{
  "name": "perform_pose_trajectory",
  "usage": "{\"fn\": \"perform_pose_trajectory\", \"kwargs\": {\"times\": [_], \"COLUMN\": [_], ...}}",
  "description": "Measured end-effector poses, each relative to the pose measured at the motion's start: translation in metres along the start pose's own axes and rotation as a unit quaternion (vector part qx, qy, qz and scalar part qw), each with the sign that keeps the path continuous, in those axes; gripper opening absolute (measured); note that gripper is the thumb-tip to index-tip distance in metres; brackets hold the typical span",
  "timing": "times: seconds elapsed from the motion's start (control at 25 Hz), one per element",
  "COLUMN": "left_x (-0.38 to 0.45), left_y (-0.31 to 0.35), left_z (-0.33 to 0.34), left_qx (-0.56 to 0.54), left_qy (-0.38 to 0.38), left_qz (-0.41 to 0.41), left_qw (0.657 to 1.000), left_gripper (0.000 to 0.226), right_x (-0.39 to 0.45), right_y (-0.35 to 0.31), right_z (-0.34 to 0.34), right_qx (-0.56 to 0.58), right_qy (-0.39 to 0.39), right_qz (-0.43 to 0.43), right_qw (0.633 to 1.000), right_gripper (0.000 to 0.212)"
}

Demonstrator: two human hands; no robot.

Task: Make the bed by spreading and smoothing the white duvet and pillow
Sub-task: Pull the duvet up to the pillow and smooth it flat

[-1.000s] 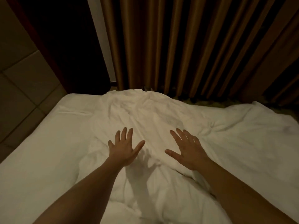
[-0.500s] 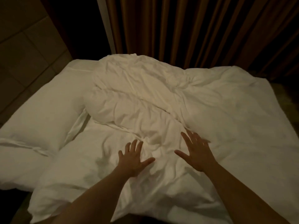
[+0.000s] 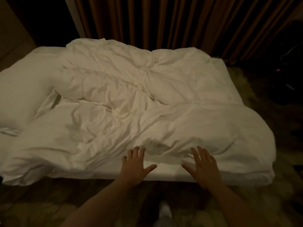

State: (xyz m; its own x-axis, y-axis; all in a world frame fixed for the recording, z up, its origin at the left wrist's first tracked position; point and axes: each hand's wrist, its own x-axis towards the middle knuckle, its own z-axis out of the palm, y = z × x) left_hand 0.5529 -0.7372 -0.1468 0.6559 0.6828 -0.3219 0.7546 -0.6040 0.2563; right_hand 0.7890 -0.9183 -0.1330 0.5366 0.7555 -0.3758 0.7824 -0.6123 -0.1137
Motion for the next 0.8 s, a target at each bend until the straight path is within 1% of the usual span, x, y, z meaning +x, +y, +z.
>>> {"fn": "perform_pose_trajectory", "kwargs": {"times": [0.16,0.28,0.36,0.44,0.56,0.64,0.68,0.8], "left_x": [0.035,0.078,0.111,0.142,0.182,0.203,0.213,0.230], "left_y": [0.066,0.121,0.167,0.209,0.251,0.262,0.267,0.272], "left_z": [0.019,0.030,0.041,0.052,0.067,0.076,0.082,0.111], "left_qx": [0.012,0.011,0.015,-0.002,-0.022,0.003,0.019,0.048], "left_qy": [-0.022,-0.021,-0.013,-0.006,-0.013,0.005,0.028,0.093], "left_qz": [0.001,-0.008,-0.007,-0.010,-0.043,-0.067,-0.075,-0.070], "left_qw": [1.000,1.000,1.000,1.000,0.999,0.998,0.997,0.992], "left_gripper": [0.100,0.107,0.108,0.108,0.109,0.111,0.110,0.094], "right_x": [0.027,0.064,0.094,0.127,0.168,0.185,0.194,0.207], "right_y": [0.063,0.115,0.162,0.207,0.254,0.267,0.272,0.277], "right_z": [0.000,-0.004,-0.006,-0.012,-0.018,-0.015,-0.010,0.017], "right_qx": [-0.016,-0.037,-0.047,-0.048,-0.042,-0.026,-0.021,-0.029], "right_qy": [0.022,0.084,0.109,0.116,0.099,0.091,0.101,0.086], "right_qz": [-0.013,-0.049,-0.074,-0.072,-0.059,-0.063,-0.069,-0.077], "right_qw": [1.000,0.995,0.990,0.989,0.992,0.993,0.992,0.993], "right_gripper": [0.089,0.086,0.084,0.083,0.079,0.079,0.080,0.086]}}
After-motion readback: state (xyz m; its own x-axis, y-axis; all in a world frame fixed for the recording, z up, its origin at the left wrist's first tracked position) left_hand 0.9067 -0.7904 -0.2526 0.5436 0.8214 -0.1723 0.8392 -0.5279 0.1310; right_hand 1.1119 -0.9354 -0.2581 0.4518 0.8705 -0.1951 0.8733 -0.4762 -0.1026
